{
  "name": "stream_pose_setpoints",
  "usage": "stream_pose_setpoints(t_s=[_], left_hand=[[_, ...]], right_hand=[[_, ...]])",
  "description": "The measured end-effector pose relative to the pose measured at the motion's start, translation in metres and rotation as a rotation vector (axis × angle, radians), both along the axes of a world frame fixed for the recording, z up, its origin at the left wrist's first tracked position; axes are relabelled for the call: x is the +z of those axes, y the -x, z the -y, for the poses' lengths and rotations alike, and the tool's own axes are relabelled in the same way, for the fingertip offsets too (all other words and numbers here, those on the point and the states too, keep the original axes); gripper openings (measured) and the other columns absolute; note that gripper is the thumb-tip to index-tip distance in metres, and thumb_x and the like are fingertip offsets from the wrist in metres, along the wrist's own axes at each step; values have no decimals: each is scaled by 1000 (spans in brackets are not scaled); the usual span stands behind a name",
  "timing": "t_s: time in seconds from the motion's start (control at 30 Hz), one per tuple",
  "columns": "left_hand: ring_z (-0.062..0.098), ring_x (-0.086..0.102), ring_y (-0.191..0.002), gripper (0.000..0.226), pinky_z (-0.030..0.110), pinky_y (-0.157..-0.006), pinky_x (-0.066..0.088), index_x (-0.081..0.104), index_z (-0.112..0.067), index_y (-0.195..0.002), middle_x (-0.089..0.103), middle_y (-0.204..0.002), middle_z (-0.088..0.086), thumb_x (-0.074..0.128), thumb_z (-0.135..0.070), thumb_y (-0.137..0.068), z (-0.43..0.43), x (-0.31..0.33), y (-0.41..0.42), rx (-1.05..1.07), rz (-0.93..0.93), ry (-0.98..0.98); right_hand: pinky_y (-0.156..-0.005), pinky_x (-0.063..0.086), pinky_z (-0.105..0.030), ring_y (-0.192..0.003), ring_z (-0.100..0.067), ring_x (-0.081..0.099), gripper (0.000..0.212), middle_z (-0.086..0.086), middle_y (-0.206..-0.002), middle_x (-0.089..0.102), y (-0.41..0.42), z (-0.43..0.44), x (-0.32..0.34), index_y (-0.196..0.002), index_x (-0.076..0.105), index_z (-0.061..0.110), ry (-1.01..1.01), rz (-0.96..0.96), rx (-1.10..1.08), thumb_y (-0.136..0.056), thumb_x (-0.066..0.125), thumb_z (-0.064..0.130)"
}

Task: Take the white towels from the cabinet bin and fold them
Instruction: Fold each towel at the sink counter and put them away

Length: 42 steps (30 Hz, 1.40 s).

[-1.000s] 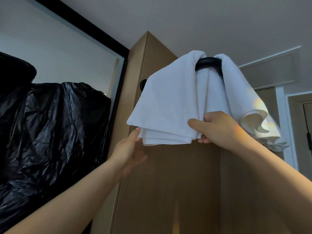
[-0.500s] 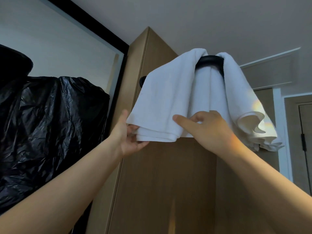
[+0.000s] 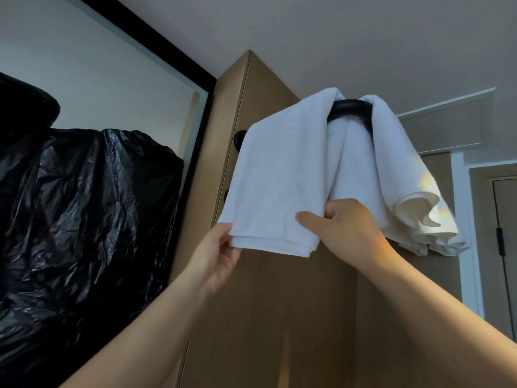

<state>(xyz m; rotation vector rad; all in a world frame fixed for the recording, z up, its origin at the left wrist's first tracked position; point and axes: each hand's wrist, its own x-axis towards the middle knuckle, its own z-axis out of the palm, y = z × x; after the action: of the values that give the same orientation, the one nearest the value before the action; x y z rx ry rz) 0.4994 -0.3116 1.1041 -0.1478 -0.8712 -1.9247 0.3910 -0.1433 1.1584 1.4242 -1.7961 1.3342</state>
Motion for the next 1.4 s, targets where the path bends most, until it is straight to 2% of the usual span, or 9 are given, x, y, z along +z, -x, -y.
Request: stream_pose_setpoints(t_s=[0.13, 0.27, 0.43, 0.57, 0.7, 0.9, 1.1, 1.23, 1.4], left_hand=[[41, 67, -95, 51, 62, -81, 53, 53, -3, -112, 60, -114, 20, 66, -45, -86, 4, 5, -11, -188, 73, -187], [49, 61, -105, 77, 64, -87, 49, 57, 2, -116, 61, -117, 32, 48, -68, -87, -3, 17, -17, -441, 186, -205], [34, 67, -100, 34, 55, -77, 55, 58, -9, -121, 69, -112, 15, 42, -32, -103, -4, 36, -5, -168, 150, -154], [33, 66, -106, 31, 49, -94, 50, 56, -6, -125, 68, -116, 16, 35, -18, -105, 10, 33, 9, -152, 60, -121], [32, 65, -108, 33, 48, -92, 52, 55, -5, -126, 68, -117, 16, 37, -24, -105, 16, 29, 23, -173, -14, -76], [25, 63, -114, 33, 41, -102, 46, 57, -12, -125, 68, -120, 7, 44, -32, -102, 15, 30, 37, -135, 13, 18], [14, 66, -90, 35, 26, -72, 52, 59, -14, -126, 68, -120, 0, 57, -30, -96, 21, 31, 41, -26, 31, -17], [15, 64, -96, 32, 27, -91, 48, 60, -14, -121, 66, -124, 2, 59, -32, -95, 16, 33, 44, -46, 16, -25], [15, 63, -97, 39, 29, -81, 49, 59, -16, -125, 67, -118, 0, 58, -40, -94, 15, 40, 45, -84, 8, 10]], right_hand=[[-49, 30, -23, -56, -16, 39, 49, -9, -63, 44, 3, 0, 3, -77, 53, -11, -7, -23, 30, -82, 68, 35], [-56, 37, -24, -64, -16, 52, 46, -21, -80, 64, 4, -2, 10, -88, 65, -9, 31, -17, 98, -80, 72, 36], [-77, 54, -39, -86, -39, 64, 59, -26, -101, 66, 12, 4, 19, -98, 59, -13, 47, 8, 170, -79, 72, 41], [-68, 40, -27, -67, -17, 55, 47, -16, -76, 64, 19, 8, 17, -88, 61, -12, 51, 88, 207, -80, 74, 32], [-49, 29, -10, -41, -9, 40, 50, 4, -47, 44, 20, 4, 11, -53, 47, 7, 98, 37, 150, -79, 78, 37], [-39, 22, -16, -39, -11, 26, 61, 4, -44, 25, 9, 6, 1, -48, 34, 11, 85, -21, 42, -79, 76, 43], [-39, 14, -18, -46, -13, 16, 61, 4, -51, 16, 4, 3, 1, -53, 27, 16, 112, 34, 90, -81, 75, 39], [-39, 14, -17, -46, -12, 15, 62, 4, -51, 15, -2, 5, -3, -53, 23, 19, 132, 39, 122, -81, 75, 36], [-40, 13, -20, -49, -16, 17, 66, 1, -52, 14, -2, 3, -5, -53, 31, 5, 135, 52, 102, -79, 75, 47]])
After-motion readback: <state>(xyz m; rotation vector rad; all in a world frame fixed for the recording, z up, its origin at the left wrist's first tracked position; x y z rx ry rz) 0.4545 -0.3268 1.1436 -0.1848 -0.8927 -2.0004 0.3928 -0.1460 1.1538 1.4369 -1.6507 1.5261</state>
